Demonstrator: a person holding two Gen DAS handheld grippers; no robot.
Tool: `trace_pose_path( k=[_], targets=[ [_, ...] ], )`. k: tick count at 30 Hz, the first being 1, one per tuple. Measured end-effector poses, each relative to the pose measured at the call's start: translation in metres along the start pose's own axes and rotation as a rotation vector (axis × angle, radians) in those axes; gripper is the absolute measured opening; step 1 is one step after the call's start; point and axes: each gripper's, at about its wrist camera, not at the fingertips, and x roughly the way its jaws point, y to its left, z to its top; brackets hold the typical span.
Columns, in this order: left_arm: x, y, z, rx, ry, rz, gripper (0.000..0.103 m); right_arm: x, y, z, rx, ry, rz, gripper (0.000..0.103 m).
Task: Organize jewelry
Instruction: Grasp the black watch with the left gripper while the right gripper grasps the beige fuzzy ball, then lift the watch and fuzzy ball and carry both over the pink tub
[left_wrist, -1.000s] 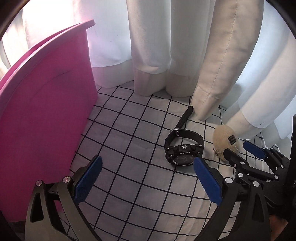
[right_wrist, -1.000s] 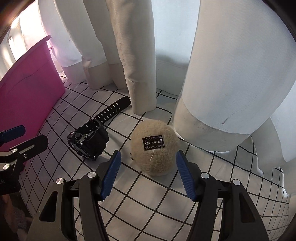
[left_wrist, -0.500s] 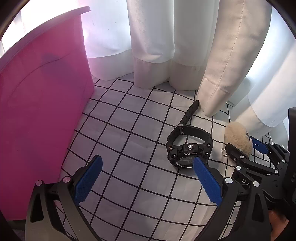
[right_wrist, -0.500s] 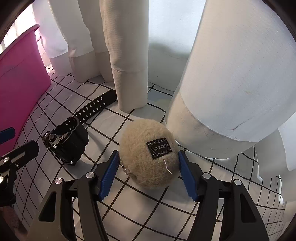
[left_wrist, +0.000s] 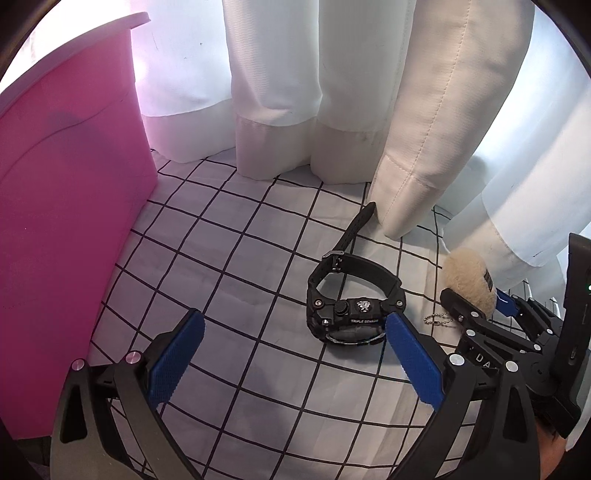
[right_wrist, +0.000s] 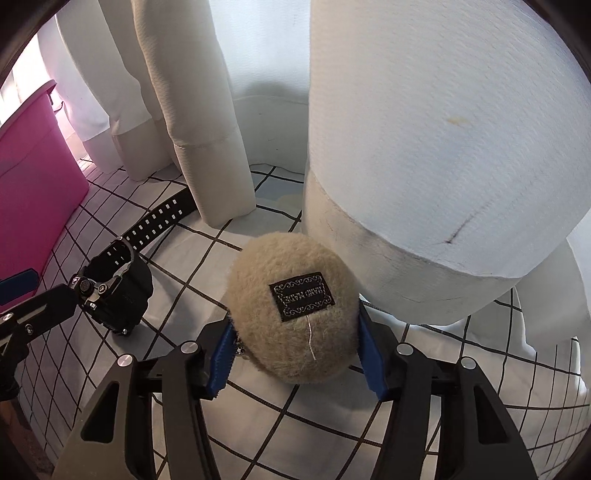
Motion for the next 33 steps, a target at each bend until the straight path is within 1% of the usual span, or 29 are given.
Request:
trace_pose_path(
  k=[3,7,11,13,18,20,21,22,23,29,33],
  targets=[
    [-0.001,-0.01,0.001,0.016,-0.016,-0.028,0.097,0.0,-0.003,-0.001,0.004,-0.003,0.004,0.056],
    [0.019,-0.028,0.004,0.068,0.005,-0.005,0.097,0.001,-0.004,0.0,-0.007,-0.005,-0.001,0.056],
    [0.043,-0.034,0.009,0.089,0.046,0.011,0.097,0.0,-0.006,0.0,-0.007,-0.005,0.002,0.056],
    [0.054,-0.034,0.011,0.092,0.064,0.028,0.097,0.004,-0.001,0.001,-0.003,-0.005,0.002,0.056],
    [0.072,-0.024,0.013,0.053,0.093,0.037,0.097,0.005,-0.001,0.001,-0.008,-0.009,0.001,0.056],
    [0.071,-0.019,0.013,0.032,0.078,0.027,0.093,0.005,-0.001,0.0,-0.005,-0.012,0.003,0.056],
    [0.068,-0.019,0.013,0.032,0.067,0.033,0.084,0.004,-0.002,-0.001,-0.004,-0.015,0.004,0.055],
    [0.067,-0.02,0.012,0.039,0.061,0.045,0.071,0.003,-0.003,-0.001,-0.003,-0.017,0.004,0.055],
    [0.065,-0.021,0.012,0.046,0.057,0.06,0.068,0.003,-0.003,-0.001,-0.003,-0.019,0.003,0.055],
    [0.06,-0.011,0.01,0.005,0.065,0.05,0.067,-0.002,-0.003,-0.004,-0.007,-0.03,-0.003,0.052],
    [0.055,-0.003,0.005,0.001,0.062,0.05,0.067,-0.006,-0.002,-0.006,-0.009,-0.043,0.0,0.051]
  ],
)
